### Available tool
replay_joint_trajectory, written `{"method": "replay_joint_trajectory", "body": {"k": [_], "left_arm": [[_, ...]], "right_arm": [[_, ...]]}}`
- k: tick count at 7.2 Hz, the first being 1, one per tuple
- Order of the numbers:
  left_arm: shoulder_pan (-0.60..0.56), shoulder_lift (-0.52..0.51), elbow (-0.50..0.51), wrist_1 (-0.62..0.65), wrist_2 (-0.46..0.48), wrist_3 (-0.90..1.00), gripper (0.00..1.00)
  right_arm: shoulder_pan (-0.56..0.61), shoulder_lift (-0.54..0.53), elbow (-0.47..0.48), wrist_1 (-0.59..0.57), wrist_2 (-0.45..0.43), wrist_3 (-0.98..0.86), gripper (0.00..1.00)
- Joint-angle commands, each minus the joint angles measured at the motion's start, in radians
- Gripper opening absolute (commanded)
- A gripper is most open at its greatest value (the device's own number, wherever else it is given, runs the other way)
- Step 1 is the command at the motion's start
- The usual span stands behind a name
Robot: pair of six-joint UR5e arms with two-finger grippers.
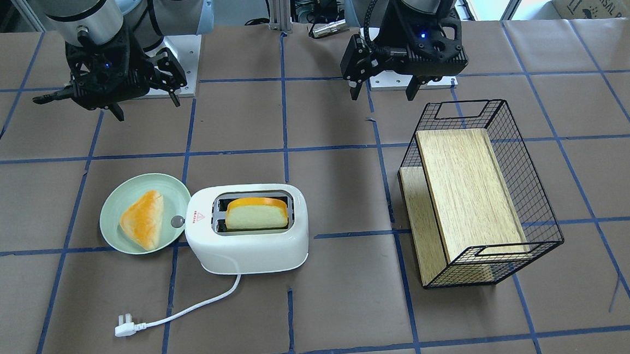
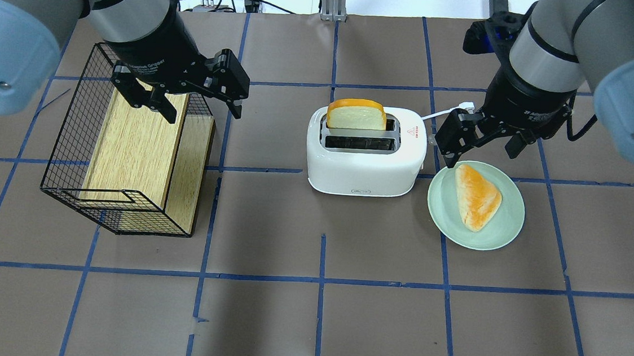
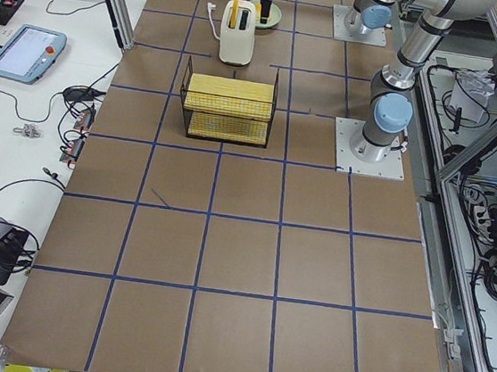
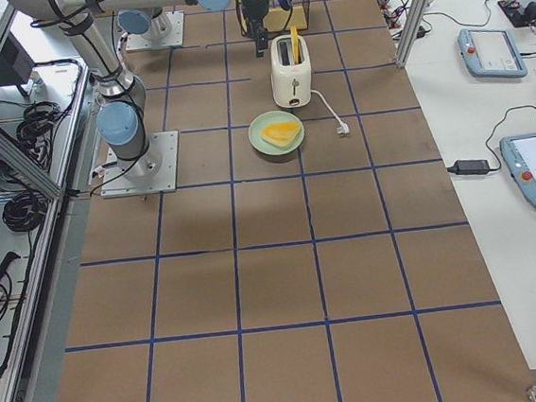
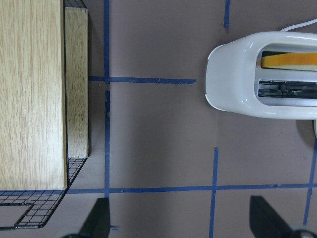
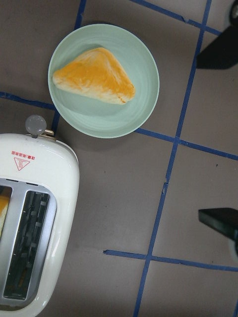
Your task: Press toaster with right arm
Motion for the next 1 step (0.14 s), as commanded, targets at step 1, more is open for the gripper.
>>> {"method": "replay_joint_trajectory", "body": {"k": [1], "left_arm": [[-0.001,0.000,0.000,0.000,0.000,0.000,1.00]], "right_arm": [[-0.001,0.005,0.000,-0.009,0.003,-0.003,1.00]]}}
